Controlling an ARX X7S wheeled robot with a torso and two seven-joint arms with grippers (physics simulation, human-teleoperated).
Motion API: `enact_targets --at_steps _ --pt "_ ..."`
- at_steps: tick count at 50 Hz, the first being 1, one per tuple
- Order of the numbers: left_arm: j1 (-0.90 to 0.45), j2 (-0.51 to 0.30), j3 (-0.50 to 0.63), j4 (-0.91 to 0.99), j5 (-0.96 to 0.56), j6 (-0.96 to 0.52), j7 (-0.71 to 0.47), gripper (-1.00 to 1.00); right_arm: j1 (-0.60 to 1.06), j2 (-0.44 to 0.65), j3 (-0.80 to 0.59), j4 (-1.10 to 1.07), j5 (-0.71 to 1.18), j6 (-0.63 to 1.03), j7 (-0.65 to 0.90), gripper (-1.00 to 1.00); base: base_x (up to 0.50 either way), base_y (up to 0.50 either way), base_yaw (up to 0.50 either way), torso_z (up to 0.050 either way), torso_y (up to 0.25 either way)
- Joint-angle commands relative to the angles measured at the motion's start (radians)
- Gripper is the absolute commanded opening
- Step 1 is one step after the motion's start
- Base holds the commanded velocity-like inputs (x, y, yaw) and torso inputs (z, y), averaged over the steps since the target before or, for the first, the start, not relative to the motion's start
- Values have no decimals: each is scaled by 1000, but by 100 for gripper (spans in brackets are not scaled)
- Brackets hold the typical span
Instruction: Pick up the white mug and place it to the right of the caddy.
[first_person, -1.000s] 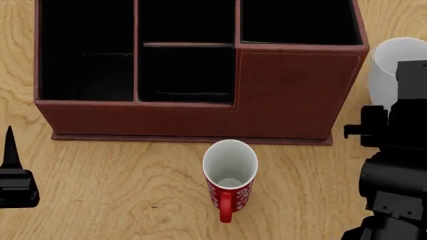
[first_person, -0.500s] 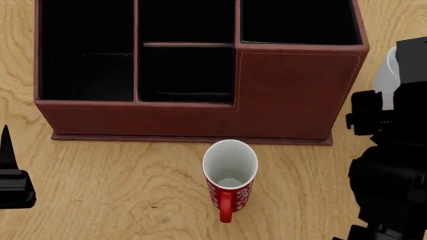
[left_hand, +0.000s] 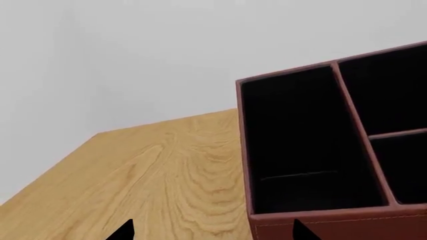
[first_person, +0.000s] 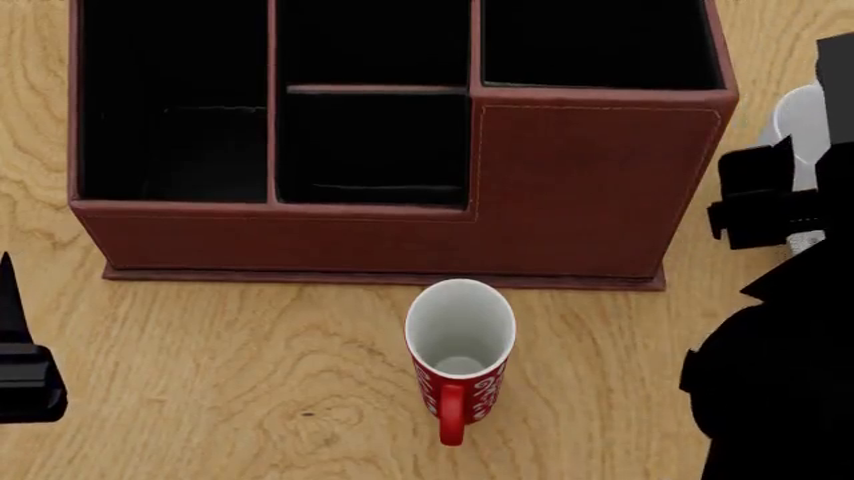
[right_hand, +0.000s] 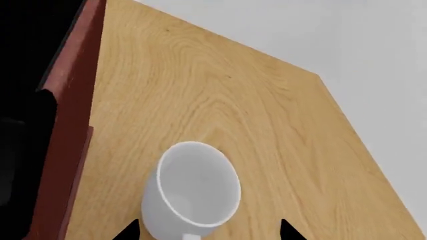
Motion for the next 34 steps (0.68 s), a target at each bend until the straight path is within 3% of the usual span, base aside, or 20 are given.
enact_targets --at_steps 1,14,23,34 --pt "10 -3 -4 12 -3 3 -4 100 -50 -10 -45 -247 -71 102 -132 100 0 0 0 0 0" --pt "32 -17 -42 68 -28 -15 -16 100 -63 25 -161 -483 -244 227 -335 100 0 0 0 0 0" --pt "37 -20 -42 81 -30 -17 -20 100 -103 33 -247 -678 -470 321 -556 100 0 0 0 0 0" --pt "66 -27 -78 109 -53 -12 -24 100 -130 -20 -320 -813 -748 311 -785 100 0 0 0 0 0"
